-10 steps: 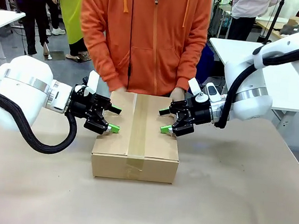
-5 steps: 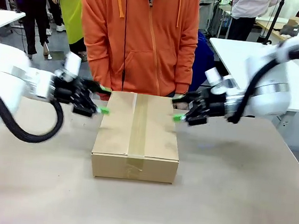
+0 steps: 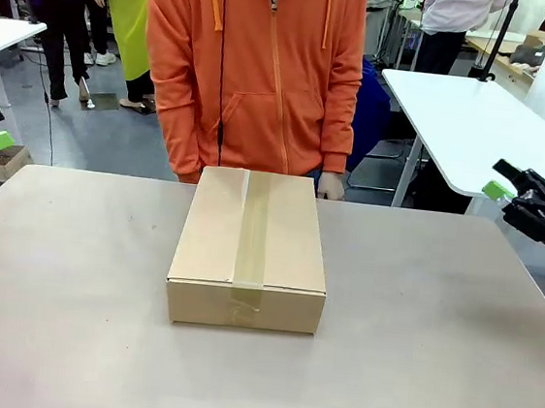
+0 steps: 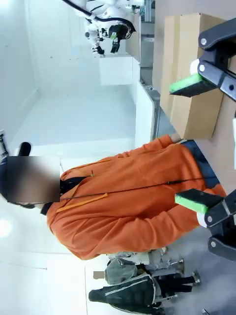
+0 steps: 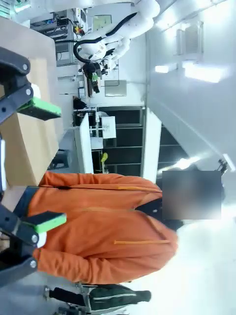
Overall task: Pack the gift set into the box.
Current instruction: Press and hold the closed box until the human finishes sealing it.
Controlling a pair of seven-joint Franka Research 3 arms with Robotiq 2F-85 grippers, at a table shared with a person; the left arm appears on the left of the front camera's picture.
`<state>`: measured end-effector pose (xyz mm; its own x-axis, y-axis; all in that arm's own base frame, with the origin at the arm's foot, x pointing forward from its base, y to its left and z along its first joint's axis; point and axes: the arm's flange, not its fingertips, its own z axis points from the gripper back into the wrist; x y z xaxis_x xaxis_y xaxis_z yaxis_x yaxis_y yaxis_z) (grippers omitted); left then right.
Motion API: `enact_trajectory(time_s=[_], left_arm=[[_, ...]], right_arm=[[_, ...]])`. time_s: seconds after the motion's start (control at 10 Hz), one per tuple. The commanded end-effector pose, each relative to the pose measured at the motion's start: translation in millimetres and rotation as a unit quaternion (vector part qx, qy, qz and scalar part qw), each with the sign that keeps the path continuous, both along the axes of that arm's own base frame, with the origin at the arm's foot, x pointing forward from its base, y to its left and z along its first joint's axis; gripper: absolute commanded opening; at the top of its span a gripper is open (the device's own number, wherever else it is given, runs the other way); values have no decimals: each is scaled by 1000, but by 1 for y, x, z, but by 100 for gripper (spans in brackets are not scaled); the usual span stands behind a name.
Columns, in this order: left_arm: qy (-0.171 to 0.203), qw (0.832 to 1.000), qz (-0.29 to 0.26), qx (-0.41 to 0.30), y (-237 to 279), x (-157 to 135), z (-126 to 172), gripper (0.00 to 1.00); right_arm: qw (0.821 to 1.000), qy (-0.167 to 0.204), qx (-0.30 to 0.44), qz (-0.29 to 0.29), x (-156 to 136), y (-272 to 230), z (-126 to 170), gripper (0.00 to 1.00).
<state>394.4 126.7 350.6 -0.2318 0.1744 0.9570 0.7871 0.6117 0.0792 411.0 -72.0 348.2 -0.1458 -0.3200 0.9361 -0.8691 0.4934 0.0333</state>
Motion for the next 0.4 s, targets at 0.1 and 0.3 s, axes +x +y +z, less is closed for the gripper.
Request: enact_trajectory(time_s=[0.1,0.3], left_arm=[[-22,998,-50,40,-51,18,34,100],[-22,998,-50,40,-51,18,34,100]], right_arm=[[997,2,-55,53,27,37,24,100],[997,2,-55,53,27,37,24,100]])
